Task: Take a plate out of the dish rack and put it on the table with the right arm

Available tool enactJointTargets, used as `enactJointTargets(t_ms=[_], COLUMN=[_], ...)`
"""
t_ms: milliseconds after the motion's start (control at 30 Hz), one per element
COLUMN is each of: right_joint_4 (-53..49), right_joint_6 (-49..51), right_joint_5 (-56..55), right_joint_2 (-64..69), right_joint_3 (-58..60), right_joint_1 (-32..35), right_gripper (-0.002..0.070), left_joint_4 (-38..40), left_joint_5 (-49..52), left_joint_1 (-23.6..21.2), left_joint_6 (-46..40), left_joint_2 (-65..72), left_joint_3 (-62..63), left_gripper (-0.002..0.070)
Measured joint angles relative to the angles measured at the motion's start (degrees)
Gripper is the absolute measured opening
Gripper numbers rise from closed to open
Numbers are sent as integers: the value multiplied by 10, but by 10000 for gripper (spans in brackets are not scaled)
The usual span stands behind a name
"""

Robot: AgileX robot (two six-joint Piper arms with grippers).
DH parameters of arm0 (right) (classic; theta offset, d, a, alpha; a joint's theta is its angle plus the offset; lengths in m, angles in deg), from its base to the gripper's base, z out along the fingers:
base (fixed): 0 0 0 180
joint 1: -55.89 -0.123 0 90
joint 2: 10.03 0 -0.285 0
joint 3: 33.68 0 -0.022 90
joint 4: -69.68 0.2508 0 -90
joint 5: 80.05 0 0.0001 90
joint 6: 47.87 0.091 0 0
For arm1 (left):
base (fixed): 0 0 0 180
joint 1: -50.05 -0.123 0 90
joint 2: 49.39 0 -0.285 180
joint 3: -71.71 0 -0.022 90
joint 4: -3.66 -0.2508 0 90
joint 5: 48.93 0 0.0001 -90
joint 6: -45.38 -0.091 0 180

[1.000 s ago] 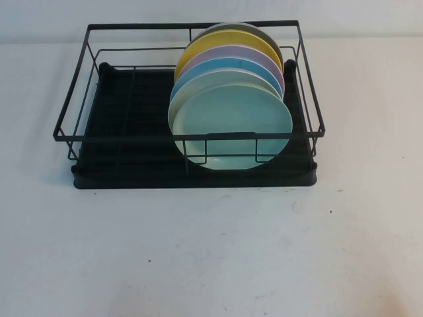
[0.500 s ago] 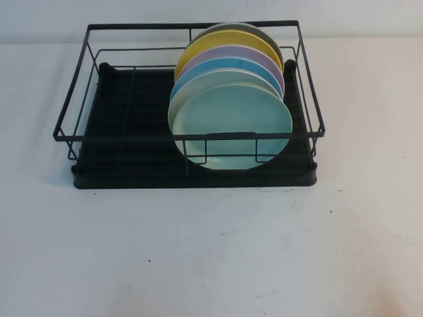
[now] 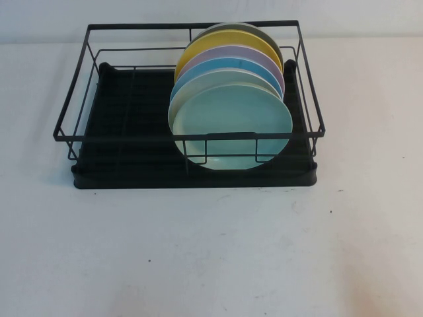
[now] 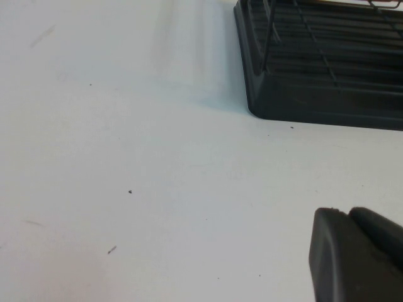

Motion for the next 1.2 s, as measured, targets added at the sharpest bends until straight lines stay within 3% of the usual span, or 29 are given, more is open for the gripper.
enactJointTargets(t_ms=[100,233,467,767,1033,1200], right_joint_4=[103,159,180,57,44,37], right_joint_6=[-6,-32,-66,-165,-290,-312], right_joint_5=[-22,-57,-6,173,209,220], right_joint_2=[0,0,18,312,557,668], right_joint_3=[0,0,-25,-244,-422,-509], right_joint_1=[0,0,0,0,0,-31], right_gripper=[-18,-18,-18,-18,-18,-18], left_joint_4=[0,0,0,0,0,0], left_joint_5=[0,0,0,0,0,0], left_joint_1=[0,0,0,0,0,0], left_joint_6=[0,0,0,0,0,0], left_joint_2=[0,0,0,0,0,0], left_joint_3=[0,0,0,0,0,0], left_gripper=[-6,-6,-6,-6,-6,-6])
